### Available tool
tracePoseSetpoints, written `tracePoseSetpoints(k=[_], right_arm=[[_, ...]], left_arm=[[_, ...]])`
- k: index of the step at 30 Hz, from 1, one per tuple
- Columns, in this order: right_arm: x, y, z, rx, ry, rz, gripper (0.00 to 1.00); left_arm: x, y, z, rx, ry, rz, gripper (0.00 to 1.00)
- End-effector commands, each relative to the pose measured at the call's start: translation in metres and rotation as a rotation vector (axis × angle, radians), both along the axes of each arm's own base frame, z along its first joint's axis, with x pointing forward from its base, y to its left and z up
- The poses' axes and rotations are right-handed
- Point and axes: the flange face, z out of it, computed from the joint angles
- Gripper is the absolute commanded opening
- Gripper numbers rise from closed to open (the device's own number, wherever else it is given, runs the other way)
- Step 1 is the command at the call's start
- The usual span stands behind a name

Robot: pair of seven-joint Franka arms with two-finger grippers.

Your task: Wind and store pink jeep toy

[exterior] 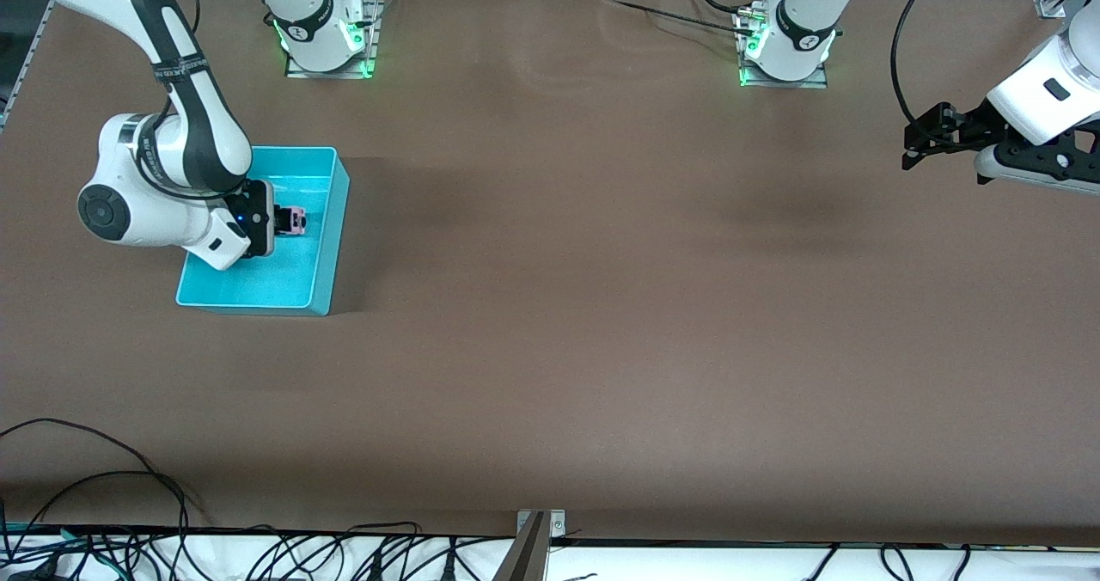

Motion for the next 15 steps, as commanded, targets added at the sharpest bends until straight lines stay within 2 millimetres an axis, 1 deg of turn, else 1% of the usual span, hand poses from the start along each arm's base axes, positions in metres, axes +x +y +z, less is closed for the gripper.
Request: tracePoseSetpoints(k=[1, 3, 6, 8, 9, 10, 11, 12, 15], right_arm=[[-0.024, -0.009, -0.001, 0.021, -0.022, -0.014, 0.32], [-0.028, -0.012, -0.006, 0.021, -0.024, -0.018, 0.33], [-0.031, -0.013, -0.013, 0.021, -0.027, -0.02, 0.38], [-0.032, -0.013, -0.014, 0.021, -0.029, -0.02, 0.5], [-0.032, -0.013, -0.014, 0.021, -0.029, -0.02, 0.61], [-0.032, -0.013, -0.014, 0.021, -0.027, -0.02, 0.74], [-0.031, -0.014, -0.014, 0.021, -0.027, -0.021, 0.98], [-0.031, -0.013, -0.013, 0.021, -0.03, -0.02, 1.0], [-0.03, -0.014, -0.01, 0.02, -0.032, -0.023, 1.0]], left_arm=[[-0.004, -0.004, 0.002, 0.017, 0.0, -0.011, 1.0], [-0.004, -0.005, 0.002, 0.017, 0.0, -0.012, 1.0], [-0.004, -0.003, 0.003, 0.017, -0.001, -0.012, 1.0], [-0.004, -0.001, 0.002, 0.017, 0.0, -0.009, 1.0], [-0.004, 0.0, 0.002, 0.017, 0.0, -0.008, 1.0], [-0.004, 0.0, 0.002, 0.017, 0.0, -0.006, 1.0], [-0.004, 0.0, 0.002, 0.017, 0.0, -0.006, 1.0], [-0.004, 0.0, 0.002, 0.015, 0.001, -0.006, 1.0], [-0.004, 0.0, 0.002, 0.015, 0.001, -0.006, 1.0]])
